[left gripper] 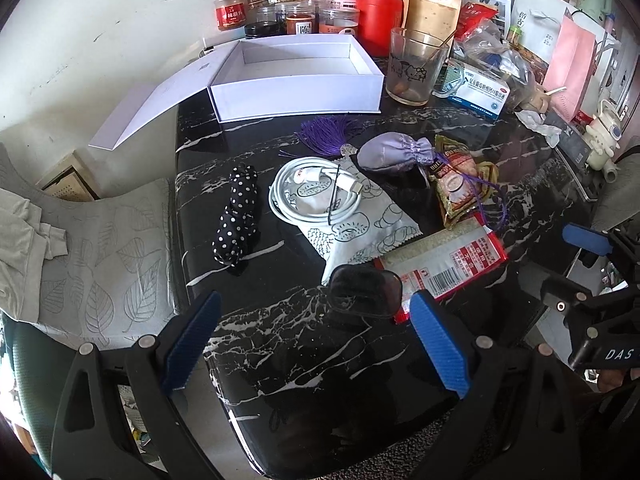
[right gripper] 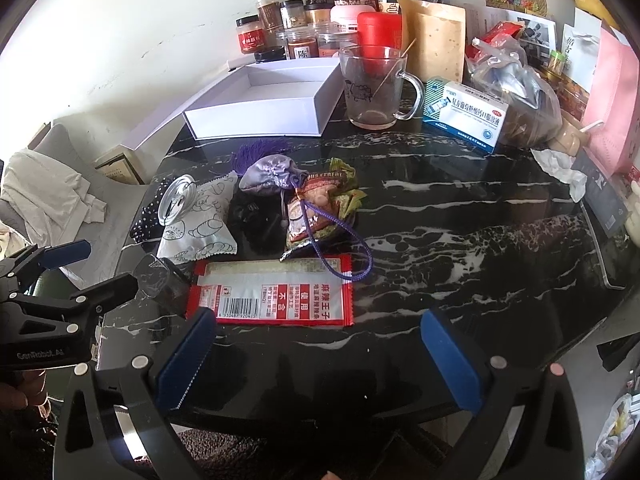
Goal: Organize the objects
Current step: 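Close the left gripper on the dark square case and lift it, then grasp the coiled white charging cable with the right gripper while the left gripper holds the case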
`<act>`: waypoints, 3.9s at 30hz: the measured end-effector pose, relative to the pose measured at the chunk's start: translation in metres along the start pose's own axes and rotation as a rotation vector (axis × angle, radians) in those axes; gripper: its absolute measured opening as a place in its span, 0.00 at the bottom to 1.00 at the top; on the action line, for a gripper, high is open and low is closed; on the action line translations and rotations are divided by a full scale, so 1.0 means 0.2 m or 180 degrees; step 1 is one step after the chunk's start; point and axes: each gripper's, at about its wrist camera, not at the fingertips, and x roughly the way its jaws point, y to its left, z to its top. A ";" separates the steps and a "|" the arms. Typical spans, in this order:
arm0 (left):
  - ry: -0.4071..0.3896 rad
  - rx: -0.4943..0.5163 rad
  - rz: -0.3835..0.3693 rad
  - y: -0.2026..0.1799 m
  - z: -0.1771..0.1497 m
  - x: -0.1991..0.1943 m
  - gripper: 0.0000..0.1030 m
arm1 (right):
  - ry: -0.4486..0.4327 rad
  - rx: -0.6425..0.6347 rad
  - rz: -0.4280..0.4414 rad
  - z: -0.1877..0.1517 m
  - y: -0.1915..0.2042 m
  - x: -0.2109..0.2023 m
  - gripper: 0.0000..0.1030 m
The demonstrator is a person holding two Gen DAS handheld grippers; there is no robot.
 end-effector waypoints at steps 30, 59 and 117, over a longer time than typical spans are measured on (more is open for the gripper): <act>0.0208 -0.0144 -0.0564 0.00 -0.05 0.30 0.79 | 0.0353 -0.0061 0.0391 0.00 0.05 0.28 0.99; 0.0148 -0.0124 -0.0662 0.03 -0.03 0.25 0.45 | -0.0280 -0.0147 0.0196 0.11 -0.05 0.22 0.43; -0.0172 -0.0556 -0.0539 0.25 0.04 0.15 0.43 | -0.0595 -0.1182 0.0821 0.42 0.34 0.27 0.12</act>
